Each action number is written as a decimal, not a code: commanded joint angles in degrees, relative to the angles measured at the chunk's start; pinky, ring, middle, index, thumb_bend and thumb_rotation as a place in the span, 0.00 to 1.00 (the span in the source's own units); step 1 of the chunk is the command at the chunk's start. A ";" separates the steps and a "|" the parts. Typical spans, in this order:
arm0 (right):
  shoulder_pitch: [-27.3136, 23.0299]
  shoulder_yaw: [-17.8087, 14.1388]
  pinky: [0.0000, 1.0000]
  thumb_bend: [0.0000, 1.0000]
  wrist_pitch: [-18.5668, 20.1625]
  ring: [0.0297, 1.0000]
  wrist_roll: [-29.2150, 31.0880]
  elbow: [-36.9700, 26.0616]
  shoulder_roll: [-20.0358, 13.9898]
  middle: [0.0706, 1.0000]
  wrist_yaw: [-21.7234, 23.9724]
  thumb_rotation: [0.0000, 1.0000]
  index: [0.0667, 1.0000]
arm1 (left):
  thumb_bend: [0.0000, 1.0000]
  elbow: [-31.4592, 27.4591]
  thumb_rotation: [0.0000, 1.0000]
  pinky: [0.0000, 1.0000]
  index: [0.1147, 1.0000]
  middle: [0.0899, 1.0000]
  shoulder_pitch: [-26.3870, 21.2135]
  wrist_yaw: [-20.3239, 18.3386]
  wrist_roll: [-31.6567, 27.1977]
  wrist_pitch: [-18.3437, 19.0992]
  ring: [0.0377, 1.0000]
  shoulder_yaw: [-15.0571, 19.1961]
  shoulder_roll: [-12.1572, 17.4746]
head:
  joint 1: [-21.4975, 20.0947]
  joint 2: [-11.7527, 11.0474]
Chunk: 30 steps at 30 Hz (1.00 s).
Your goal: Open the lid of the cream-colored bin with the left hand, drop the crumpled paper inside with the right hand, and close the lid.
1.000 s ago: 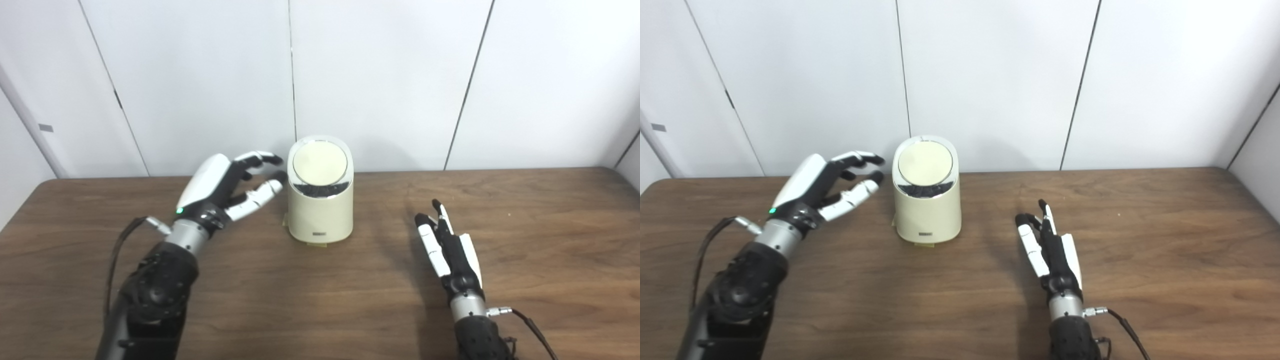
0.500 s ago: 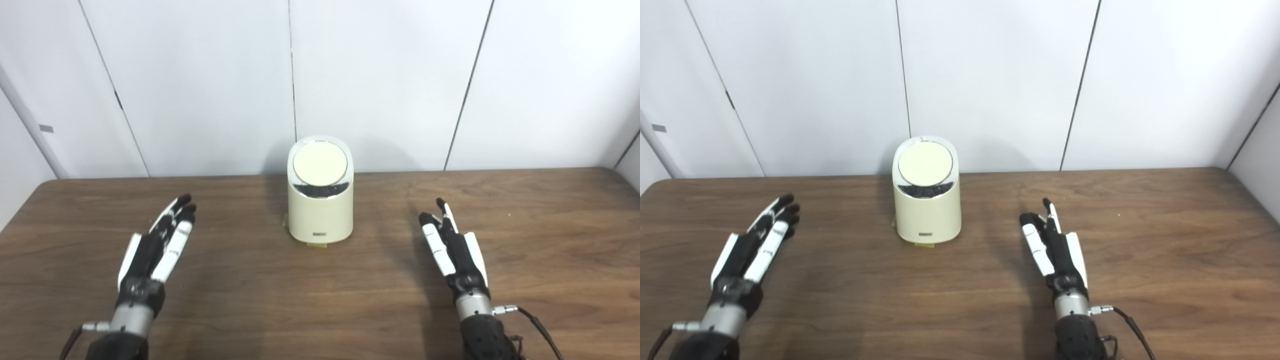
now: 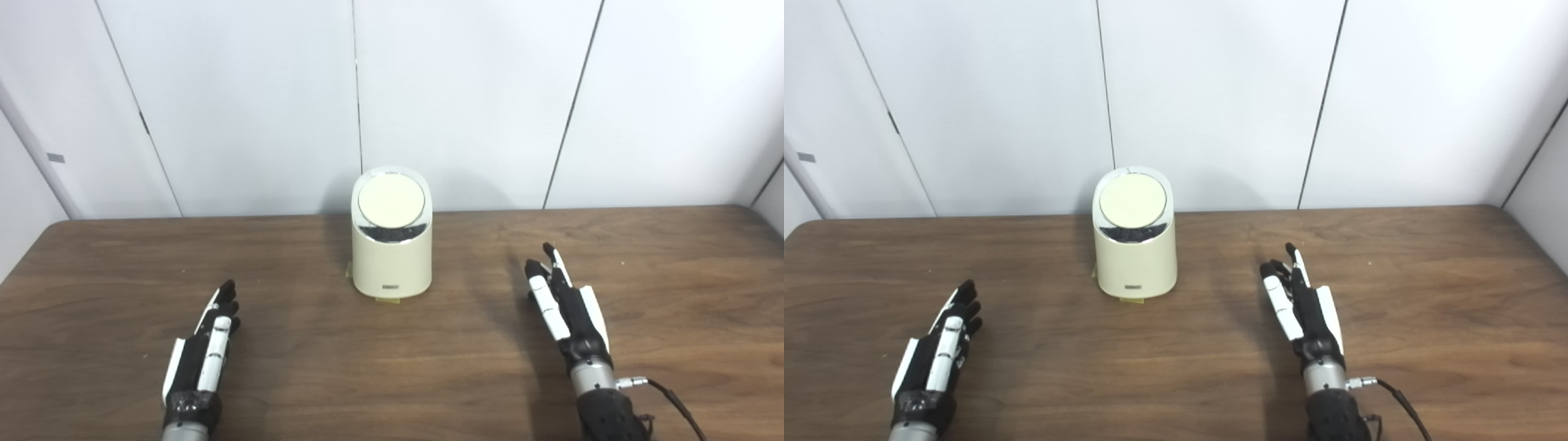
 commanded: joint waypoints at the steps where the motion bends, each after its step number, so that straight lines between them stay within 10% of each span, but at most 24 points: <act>1: 0.28 -0.44 0.80 0.48 -0.36 0.89 1.36 -1.70 -0.36 0.91 1.24 1.00 0.97 | 0.44 1.90 0.88 1.00 1.00 0.99 -0.40 0.56 -0.87 -0.59 1.00 -0.52 -0.19 | 0.04 0.04; 14: 4.11 -1.06 0.83 0.49 -1.63 0.91 4.39 -6.33 -0.50 0.93 2.98 1.00 0.94 | 0.45 -0.89 0.82 0.99 0.98 0.97 0.72 2.39 0.14 -1.07 0.98 -2.17 0.01 | 0.33 1.08; 30: 5.46 -1.91 0.94 0.54 -12.18 0.96 6.93 -2.89 -0.74 0.97 3.35 1.00 0.98 | 0.43 -3.61 0.80 0.99 0.99 0.97 0.80 2.42 -0.98 0.74 0.99 -3.25 1.14 | 1.68 1.55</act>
